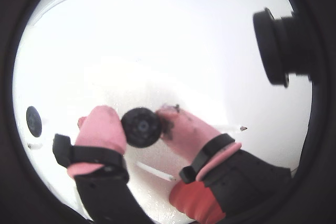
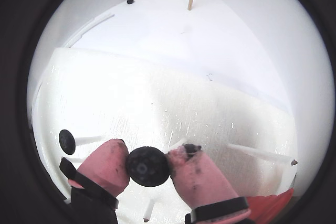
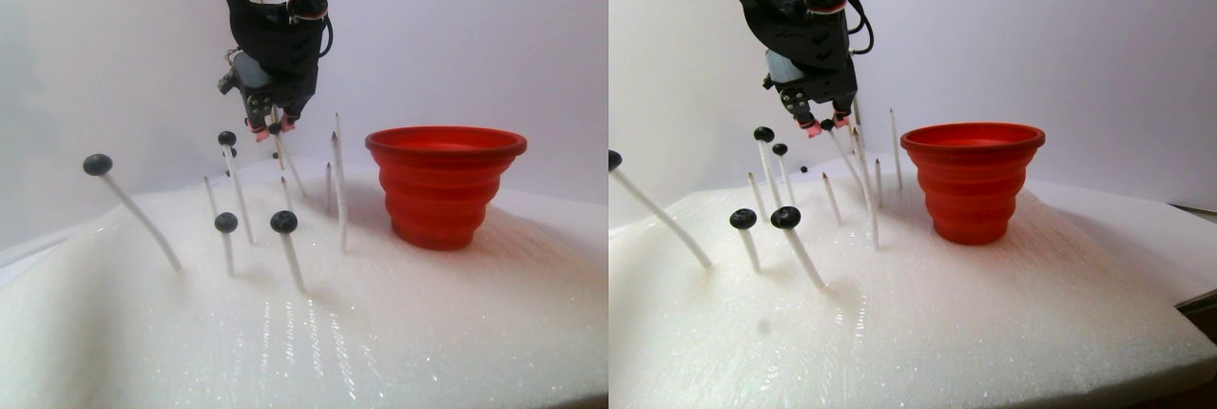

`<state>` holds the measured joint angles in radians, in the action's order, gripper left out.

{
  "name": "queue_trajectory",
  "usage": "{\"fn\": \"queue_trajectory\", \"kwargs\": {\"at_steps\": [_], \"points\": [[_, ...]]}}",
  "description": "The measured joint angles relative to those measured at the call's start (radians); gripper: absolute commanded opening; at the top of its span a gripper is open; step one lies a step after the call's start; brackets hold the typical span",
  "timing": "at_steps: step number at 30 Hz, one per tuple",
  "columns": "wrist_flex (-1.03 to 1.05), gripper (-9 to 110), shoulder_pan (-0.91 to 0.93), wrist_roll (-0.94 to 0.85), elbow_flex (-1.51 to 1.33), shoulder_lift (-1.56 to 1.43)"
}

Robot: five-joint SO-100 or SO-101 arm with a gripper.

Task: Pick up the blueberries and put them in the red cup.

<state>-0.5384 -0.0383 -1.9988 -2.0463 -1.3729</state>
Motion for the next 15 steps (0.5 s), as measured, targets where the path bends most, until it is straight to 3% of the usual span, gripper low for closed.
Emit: {"fn": "queue_trajectory", "kwargs": {"at_steps": [15], "points": [[0.025,12,0.0,0.0,-0.014,-0.032]]}}
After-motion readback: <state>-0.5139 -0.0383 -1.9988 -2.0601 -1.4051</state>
